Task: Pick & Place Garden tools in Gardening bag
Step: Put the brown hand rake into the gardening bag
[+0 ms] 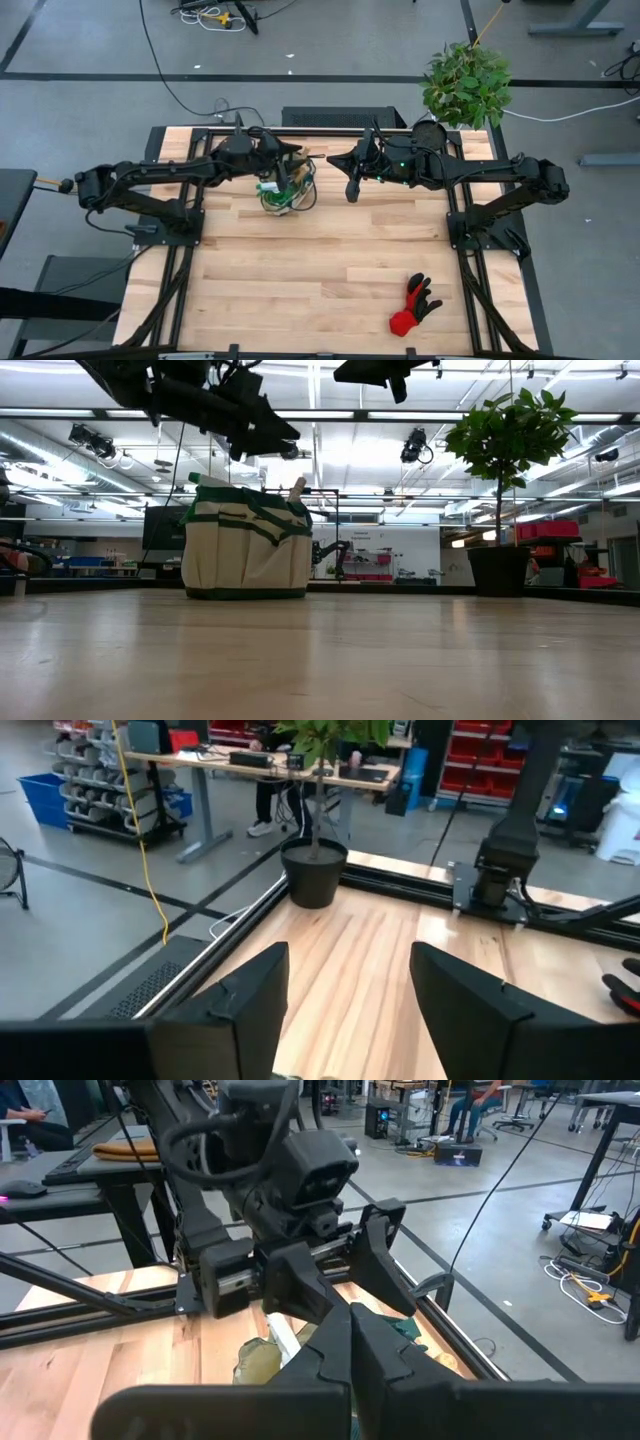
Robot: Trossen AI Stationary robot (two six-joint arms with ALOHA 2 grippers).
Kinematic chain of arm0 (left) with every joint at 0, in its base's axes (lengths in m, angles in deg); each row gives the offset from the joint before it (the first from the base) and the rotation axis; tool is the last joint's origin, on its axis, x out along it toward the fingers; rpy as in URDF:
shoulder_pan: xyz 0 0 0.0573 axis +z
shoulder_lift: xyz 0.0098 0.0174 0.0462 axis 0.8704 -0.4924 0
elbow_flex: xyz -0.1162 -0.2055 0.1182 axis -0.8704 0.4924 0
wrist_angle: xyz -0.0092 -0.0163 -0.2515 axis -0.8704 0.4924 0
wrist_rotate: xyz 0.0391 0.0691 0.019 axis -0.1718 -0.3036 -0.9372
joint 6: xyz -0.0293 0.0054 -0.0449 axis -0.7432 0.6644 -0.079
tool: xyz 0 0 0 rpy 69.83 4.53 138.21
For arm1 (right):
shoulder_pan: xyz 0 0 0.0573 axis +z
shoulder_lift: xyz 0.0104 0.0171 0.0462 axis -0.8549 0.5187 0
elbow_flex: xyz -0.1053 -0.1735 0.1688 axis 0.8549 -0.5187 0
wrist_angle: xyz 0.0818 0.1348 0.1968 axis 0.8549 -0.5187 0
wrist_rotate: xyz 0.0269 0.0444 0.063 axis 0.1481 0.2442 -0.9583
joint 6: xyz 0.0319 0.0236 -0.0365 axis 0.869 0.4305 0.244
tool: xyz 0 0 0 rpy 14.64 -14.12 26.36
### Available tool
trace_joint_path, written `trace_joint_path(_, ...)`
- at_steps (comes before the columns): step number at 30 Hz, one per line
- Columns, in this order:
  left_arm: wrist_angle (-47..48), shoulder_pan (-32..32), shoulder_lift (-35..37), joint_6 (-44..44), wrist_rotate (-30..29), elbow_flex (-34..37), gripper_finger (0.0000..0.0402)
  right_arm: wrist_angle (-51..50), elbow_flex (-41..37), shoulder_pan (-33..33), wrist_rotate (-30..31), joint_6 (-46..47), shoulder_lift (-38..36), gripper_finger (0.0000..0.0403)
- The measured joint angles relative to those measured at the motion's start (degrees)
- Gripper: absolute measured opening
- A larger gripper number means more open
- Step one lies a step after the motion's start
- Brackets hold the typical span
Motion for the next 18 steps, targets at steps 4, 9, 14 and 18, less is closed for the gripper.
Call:
trace_joint_path(4,5.23,-0.03,0.0,0.09,1.52,-3.41,0.021,0.0,0.0,0.0,0.0,0.0,0.0,0.0)
trace_joint_path(9,11.14,-0.04,0.0,0.26,2.33,-6.72,0.0209,-0.05,0.0,0.02,0.02,0.0,0.0,0.0003)
trace_joint_path(14,15.84,-0.71,0.0,1.67,2.47,-10.85,0.0208,-0.78,0.0,0.01,0.02,0.0,0.0,0.0005)
trace_joint_path(18,17.82,-1.52,0.0,1.9,2.25,-13.35,0.0208,-1.96,0.0,0.0,0.02,-0.01,0.0,0.0006)
